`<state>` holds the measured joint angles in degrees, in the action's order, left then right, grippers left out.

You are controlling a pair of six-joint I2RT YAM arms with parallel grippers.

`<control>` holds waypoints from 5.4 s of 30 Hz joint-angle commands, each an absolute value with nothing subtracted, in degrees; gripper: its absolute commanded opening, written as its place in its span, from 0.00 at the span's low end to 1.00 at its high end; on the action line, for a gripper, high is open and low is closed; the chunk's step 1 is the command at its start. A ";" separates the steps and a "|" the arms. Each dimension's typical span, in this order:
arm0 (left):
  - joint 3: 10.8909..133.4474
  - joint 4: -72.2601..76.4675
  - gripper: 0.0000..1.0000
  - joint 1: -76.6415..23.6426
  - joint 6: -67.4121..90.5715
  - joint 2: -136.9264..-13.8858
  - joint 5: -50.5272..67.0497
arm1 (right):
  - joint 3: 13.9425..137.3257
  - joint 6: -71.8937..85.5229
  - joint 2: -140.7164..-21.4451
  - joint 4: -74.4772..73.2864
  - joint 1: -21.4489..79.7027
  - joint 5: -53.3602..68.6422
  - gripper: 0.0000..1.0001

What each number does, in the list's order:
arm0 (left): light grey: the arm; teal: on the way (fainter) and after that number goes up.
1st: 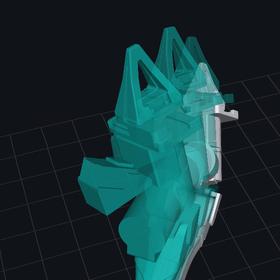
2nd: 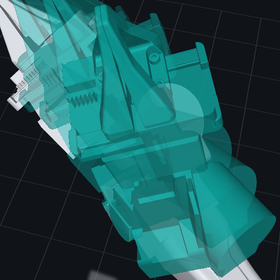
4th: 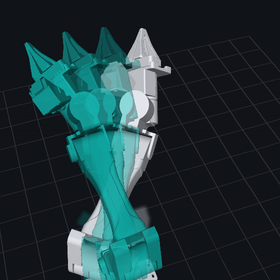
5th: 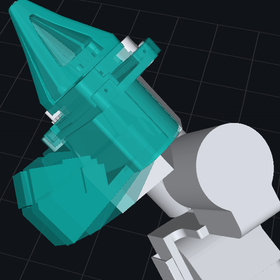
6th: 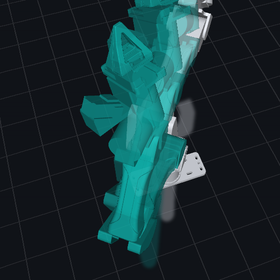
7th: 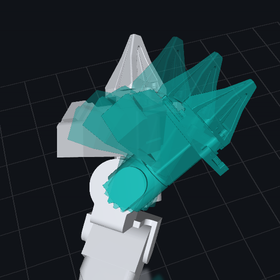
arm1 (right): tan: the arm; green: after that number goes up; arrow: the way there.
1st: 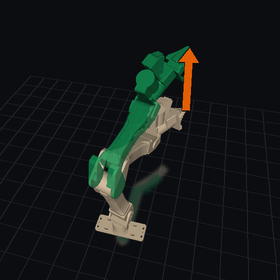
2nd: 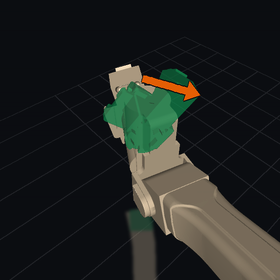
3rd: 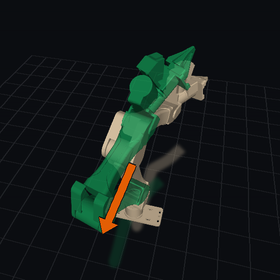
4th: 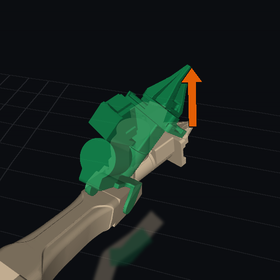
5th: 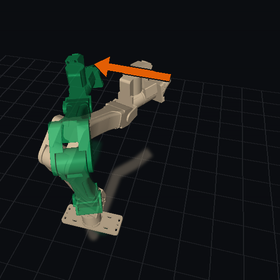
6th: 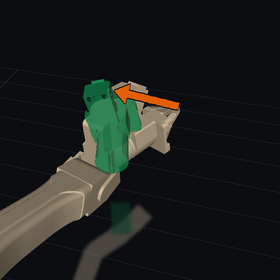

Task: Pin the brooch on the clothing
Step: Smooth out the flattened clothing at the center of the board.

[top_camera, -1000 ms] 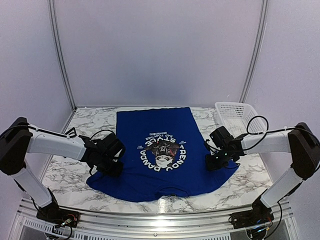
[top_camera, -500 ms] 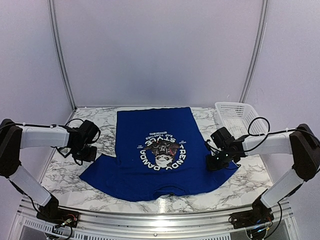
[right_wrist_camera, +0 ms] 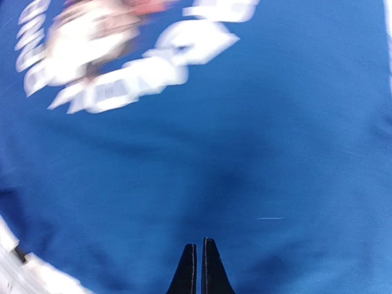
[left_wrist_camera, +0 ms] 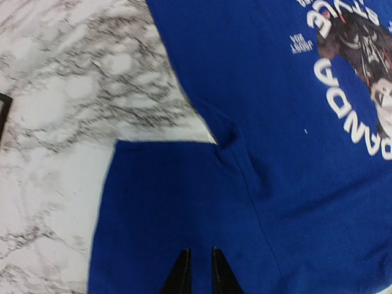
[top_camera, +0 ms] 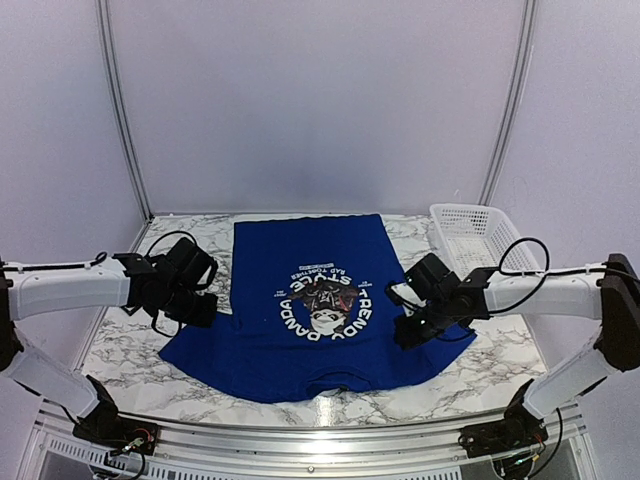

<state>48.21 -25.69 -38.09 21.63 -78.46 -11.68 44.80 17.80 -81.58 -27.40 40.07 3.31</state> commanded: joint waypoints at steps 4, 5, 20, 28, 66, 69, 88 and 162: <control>50.65 -27.05 0.13 -51.57 24.77 -80.18 -5.95 | 50.67 15.04 -85.35 -27.01 53.75 12.27 0.00; 51.70 -26.63 0.13 -53.34 23.47 -80.92 -5.83 | 50.50 15.57 -85.87 -27.22 53.98 12.59 0.00; 63.86 -21.87 0.12 -51.83 12.87 -107.21 -13.88 | 54.17 14.52 -99.09 -22.44 44.71 3.88 0.00; 67.75 -20.60 0.22 -49.45 7.71 -107.71 -17.91 | 61.37 8.56 -103.31 -24.63 42.70 4.14 0.00; 48.54 -15.12 0.34 -63.94 -1.42 -88.37 3.82 | 46.86 13.00 -88.43 -23.00 54.97 31.94 0.00; 53.32 -15.05 0.35 -67.93 -7.41 -87.50 4.16 | 51.86 12.02 -88.79 -24.67 52.59 31.25 0.00; 60.03 -16.44 0.40 -75.91 -26.90 -101.31 8.74 | 59.46 14.66 -103.43 -13.12 46.49 22.92 0.00; 73.37 -25.14 0.27 -78.01 -29.53 -108.27 8.15 | 39.98 24.59 -76.76 -27.02 51.10 19.88 0.30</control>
<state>72.29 -23.64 -77.14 -27.70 -103.57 8.40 40.66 22.96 -78.26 -29.19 51.05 17.82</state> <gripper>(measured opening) 0.283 0.295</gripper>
